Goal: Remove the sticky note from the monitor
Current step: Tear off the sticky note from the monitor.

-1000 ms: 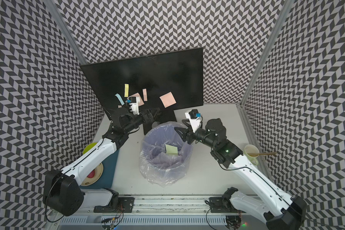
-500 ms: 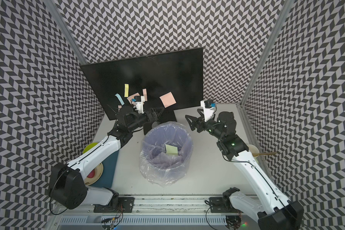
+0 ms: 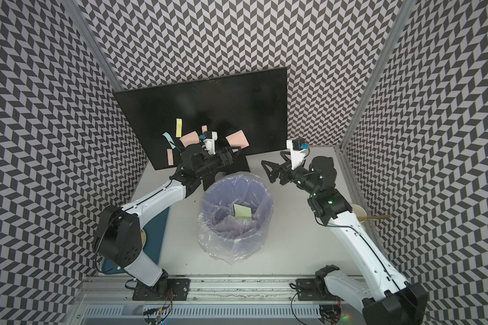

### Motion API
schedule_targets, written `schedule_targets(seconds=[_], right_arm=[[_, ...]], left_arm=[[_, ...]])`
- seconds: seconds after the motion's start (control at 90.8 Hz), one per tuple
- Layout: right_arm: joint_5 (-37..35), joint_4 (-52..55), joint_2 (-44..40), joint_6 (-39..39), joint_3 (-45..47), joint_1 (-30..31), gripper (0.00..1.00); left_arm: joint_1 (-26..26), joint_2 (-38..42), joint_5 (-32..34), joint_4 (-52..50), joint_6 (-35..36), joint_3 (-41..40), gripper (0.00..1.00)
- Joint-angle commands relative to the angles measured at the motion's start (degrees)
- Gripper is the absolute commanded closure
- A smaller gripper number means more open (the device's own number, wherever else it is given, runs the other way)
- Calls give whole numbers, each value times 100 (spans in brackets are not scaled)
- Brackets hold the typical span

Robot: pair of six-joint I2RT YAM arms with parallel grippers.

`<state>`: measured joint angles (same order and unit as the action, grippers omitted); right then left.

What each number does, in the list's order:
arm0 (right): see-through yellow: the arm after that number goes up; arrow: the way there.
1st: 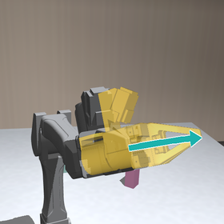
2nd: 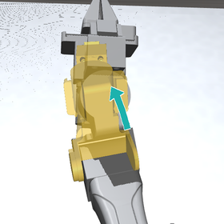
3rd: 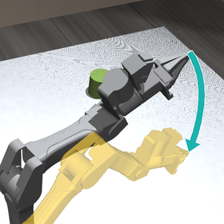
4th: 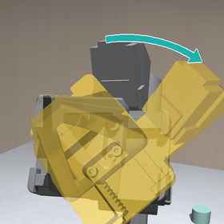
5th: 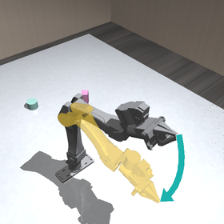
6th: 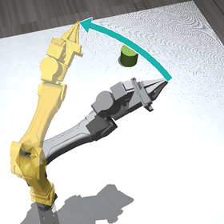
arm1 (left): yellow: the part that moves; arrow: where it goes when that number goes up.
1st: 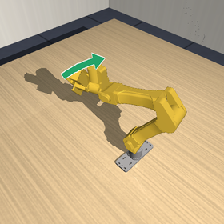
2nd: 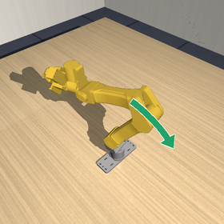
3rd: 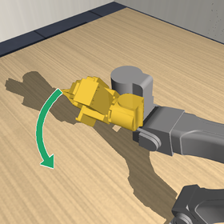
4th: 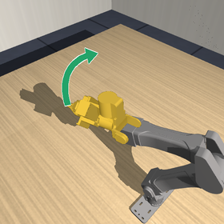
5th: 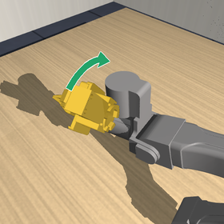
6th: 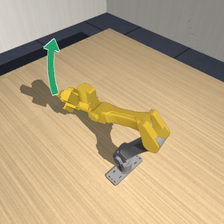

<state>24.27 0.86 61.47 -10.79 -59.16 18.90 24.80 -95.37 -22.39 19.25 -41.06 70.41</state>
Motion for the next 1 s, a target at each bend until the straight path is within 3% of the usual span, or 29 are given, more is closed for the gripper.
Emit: schedule_targets(seconds=[0.0,0.264,0.771,0.991], right_arm=[[21,-249,-216,-36,39,-77,1],[17,-253,-241,-19,113,-114,1],[50,-376,-216,-100,167,-123,1],[51,-409,-206,-134,165,-127,1]], left_arm=[[43,-216,6,272,-91,260,19],[48,-456,304,290,-35,427,38],[43,-534,167,340,-42,531,100],[52,-237,162,326,34,315,100]])
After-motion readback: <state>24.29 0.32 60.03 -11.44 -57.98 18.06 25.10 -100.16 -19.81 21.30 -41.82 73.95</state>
